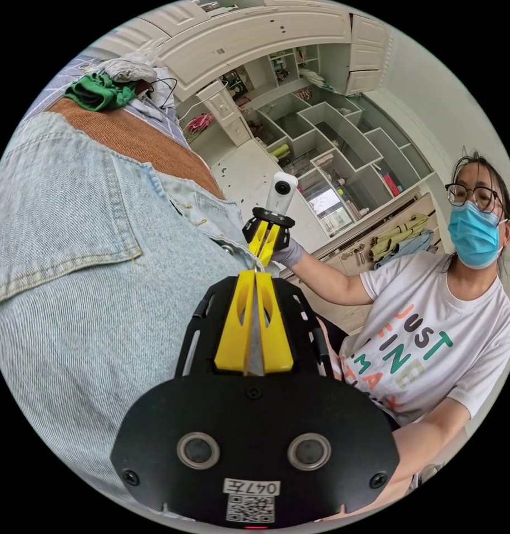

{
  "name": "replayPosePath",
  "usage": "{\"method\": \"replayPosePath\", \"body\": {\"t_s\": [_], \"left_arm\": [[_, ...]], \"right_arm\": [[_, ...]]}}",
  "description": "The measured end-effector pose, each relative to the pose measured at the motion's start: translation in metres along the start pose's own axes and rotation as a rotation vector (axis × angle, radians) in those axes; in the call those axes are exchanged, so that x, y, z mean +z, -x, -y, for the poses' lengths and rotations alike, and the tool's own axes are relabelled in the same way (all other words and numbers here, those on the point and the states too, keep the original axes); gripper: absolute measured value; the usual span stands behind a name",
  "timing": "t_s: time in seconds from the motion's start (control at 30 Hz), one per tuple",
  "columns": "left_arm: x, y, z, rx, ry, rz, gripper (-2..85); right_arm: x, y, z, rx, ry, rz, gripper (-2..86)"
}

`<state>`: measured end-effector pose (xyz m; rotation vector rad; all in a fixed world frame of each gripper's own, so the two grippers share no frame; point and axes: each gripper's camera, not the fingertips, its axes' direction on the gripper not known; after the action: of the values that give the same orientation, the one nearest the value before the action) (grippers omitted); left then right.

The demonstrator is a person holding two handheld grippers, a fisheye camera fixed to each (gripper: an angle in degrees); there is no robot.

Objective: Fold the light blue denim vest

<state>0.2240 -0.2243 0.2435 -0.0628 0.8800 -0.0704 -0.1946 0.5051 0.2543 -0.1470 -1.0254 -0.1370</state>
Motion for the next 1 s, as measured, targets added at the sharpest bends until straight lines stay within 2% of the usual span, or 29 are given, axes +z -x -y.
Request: {"method": "replayPosePath", "body": {"t_s": [0.4, 0.67, 0.77, 1.0], "left_arm": [[0.011, 0.005, 0.009, 0.008, -0.017, -0.031, -1.0], [0.022, 0.018, 0.016, -0.003, -0.045, -0.087, -1.0], [0.027, 0.031, 0.016, -0.036, -0.070, -0.166, -1.0], [0.043, 0.066, 0.016, -0.154, -0.087, -0.295, -1.0]], "right_arm": [[-0.035, -0.017, -0.002, 0.036, -0.030, 0.102, -0.2], [-0.072, 0.011, 0.014, 0.000, -0.023, 0.073, 0.1], [-0.087, 0.036, 0.028, -0.044, -0.023, 0.024, 0.2], [-0.109, 0.129, 0.066, -0.245, 0.090, -0.280, 0.4]]}}
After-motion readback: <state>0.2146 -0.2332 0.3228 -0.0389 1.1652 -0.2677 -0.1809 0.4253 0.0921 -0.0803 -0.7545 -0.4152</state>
